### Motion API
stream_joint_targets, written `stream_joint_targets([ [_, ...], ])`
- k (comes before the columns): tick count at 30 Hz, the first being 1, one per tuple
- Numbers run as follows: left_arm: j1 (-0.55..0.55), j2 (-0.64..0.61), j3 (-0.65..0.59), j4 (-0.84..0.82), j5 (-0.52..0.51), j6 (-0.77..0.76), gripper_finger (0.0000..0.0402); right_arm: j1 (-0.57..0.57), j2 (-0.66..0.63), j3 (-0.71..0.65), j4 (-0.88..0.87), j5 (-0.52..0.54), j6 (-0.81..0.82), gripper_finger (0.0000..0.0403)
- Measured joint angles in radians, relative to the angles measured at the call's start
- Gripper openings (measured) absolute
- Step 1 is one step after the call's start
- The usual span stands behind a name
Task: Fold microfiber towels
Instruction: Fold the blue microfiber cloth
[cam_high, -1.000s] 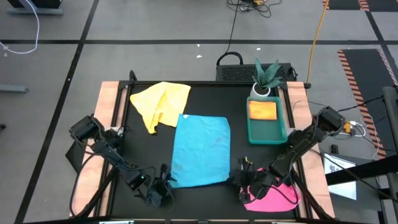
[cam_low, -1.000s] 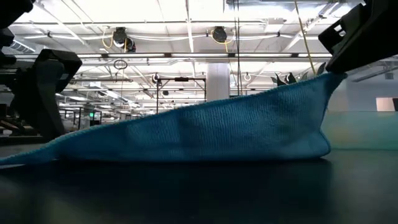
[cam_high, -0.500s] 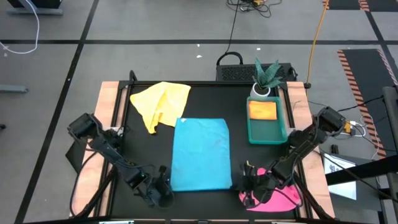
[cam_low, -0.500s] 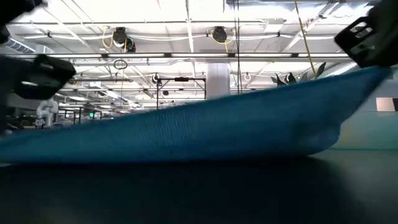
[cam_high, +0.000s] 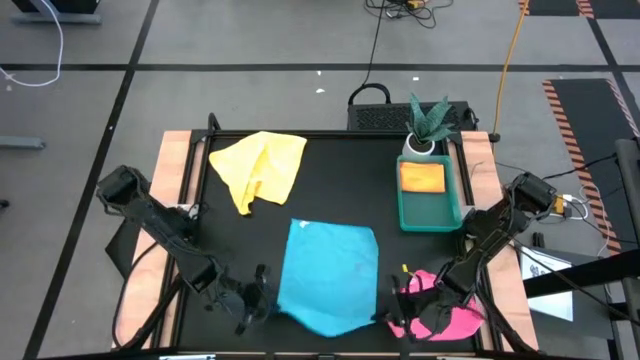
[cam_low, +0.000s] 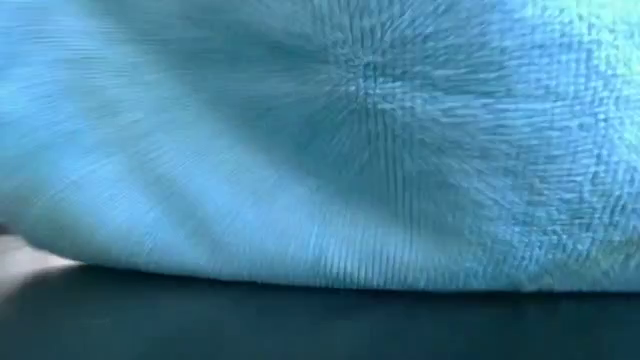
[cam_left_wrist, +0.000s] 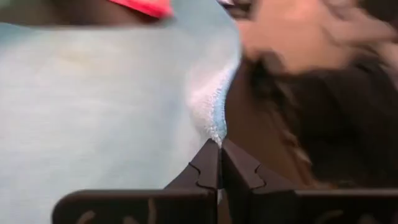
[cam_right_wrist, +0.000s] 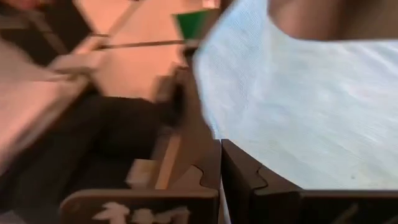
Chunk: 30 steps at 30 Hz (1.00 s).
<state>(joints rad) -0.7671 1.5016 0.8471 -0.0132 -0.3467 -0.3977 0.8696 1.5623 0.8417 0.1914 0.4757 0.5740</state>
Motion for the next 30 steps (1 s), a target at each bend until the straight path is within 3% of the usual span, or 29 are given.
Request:
stream_joint_targets([
  [4, 0.056, -0.040, 0.000, -0.111, -0.080, 0.014, 0.0012, -0.004, -0.011, 0.000, -0.163, 0.132, 0.113, 0.0000],
  [8, 0.143, -0.044, -0.003, -0.227, -0.124, 0.026, 0.0007, -0.005, -0.055, 0.000, -0.335, 0.360, 0.249, 0.0000],
  [11, 0.223, -0.038, -0.021, -0.254, -0.162, 0.029, 0.0016, -0.028, -0.092, 0.000, -0.440, 0.448, 0.309, 0.0000],
  [19, 0.403, -0.038, -0.073, -0.252, -0.256, 0.063, 0.0010, -0.199, -0.105, -0.014, -0.548, 0.442, 0.320, 0.0000],
  [30, 0.525, -0.038, -0.192, -0.163, -0.259, 0.081, 0.0014, -0.355, -0.104, -0.120, -0.534, 0.394, 0.303, 0.0000],
])
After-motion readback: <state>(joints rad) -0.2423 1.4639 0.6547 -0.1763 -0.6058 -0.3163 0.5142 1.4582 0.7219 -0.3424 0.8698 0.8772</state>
